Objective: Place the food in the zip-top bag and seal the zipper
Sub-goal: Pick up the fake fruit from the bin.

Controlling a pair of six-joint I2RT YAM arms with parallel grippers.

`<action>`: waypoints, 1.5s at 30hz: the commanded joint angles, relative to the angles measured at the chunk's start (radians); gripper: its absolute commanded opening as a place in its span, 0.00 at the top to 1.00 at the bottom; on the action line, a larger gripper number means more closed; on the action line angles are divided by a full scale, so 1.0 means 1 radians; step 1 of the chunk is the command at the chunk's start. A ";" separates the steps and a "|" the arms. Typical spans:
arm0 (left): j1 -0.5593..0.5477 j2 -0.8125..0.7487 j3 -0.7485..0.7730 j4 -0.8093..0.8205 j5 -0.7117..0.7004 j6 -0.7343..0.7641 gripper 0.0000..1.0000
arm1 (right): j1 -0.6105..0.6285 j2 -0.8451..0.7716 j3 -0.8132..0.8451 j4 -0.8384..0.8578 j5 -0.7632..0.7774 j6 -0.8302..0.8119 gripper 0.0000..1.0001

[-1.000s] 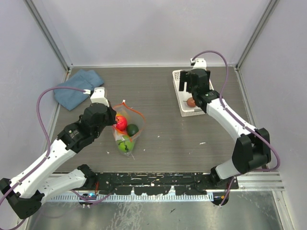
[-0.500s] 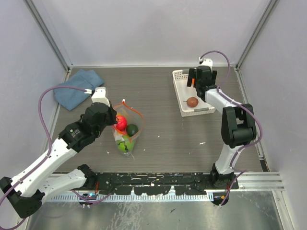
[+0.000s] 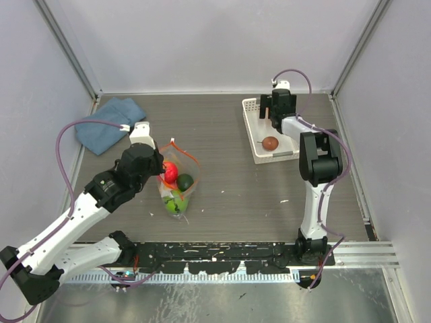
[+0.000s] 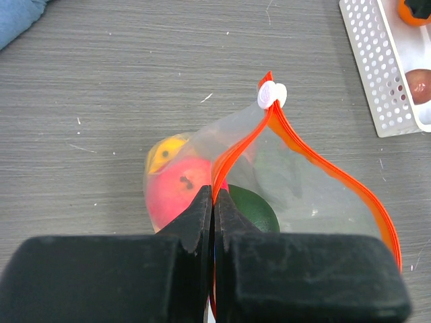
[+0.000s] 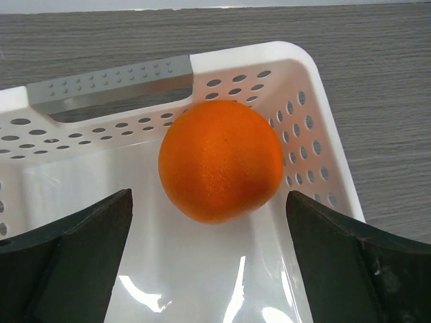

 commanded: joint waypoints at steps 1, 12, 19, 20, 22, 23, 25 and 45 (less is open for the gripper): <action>0.002 -0.001 0.006 0.045 -0.036 0.017 1.00 | -0.006 0.033 0.073 0.053 -0.003 -0.037 0.00; 0.001 0.004 0.006 0.044 -0.040 0.019 1.00 | -0.012 0.142 0.171 0.036 0.033 -0.083 0.00; 0.001 0.011 0.006 0.045 -0.040 0.020 1.00 | -0.026 0.179 0.189 0.054 0.039 -0.086 0.02; 0.000 0.010 0.007 0.045 -0.040 0.020 1.00 | -0.031 0.179 0.185 0.055 0.040 -0.085 0.03; 0.001 0.009 0.007 0.044 -0.039 0.020 1.00 | -0.039 0.174 0.172 0.054 0.036 -0.082 0.09; 0.001 0.008 0.006 0.045 -0.039 0.020 1.00 | -0.045 0.167 0.161 0.057 0.035 -0.081 0.12; 0.000 0.006 0.006 0.043 -0.039 0.020 1.00 | -0.052 0.150 0.134 0.073 0.034 -0.084 0.18; 0.000 -0.005 0.005 0.045 -0.017 0.019 1.00 | -0.063 -0.138 -0.089 0.060 -0.035 0.042 0.46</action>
